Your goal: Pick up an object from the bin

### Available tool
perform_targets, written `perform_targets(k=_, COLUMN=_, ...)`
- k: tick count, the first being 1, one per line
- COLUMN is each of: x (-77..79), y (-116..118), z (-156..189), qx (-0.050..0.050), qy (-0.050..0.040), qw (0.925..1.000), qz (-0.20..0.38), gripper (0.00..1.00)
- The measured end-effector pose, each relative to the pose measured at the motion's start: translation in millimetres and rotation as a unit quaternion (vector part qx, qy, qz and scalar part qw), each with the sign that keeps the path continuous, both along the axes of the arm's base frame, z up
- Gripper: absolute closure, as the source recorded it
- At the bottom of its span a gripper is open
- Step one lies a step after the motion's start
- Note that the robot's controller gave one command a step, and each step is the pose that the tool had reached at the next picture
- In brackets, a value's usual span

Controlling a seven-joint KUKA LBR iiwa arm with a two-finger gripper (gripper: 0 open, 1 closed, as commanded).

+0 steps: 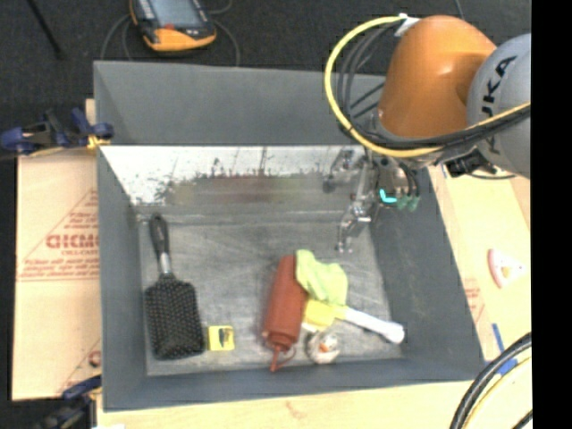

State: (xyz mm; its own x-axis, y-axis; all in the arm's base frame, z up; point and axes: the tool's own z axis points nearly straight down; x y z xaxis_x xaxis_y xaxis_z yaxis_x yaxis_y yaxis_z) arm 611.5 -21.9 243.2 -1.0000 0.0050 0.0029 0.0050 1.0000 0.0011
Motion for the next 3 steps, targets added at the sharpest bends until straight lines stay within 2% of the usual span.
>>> perform_targets(k=1, x=1.4, y=0, z=5, qx=0.000, qy=-0.0041, qw=1.0000, qz=0.000, gripper=0.00)
perform_targets(k=2, x=-29.8, y=-15, z=-58, qx=-0.001, qy=-0.0054, qw=1.0000, qz=0.001, gripper=0.00)
perform_targets(k=3, x=-51.8, y=-16, z=-83, qx=0.000, qy=-0.0019, qw=0.9919, qz=-0.127, gripper=0.00)
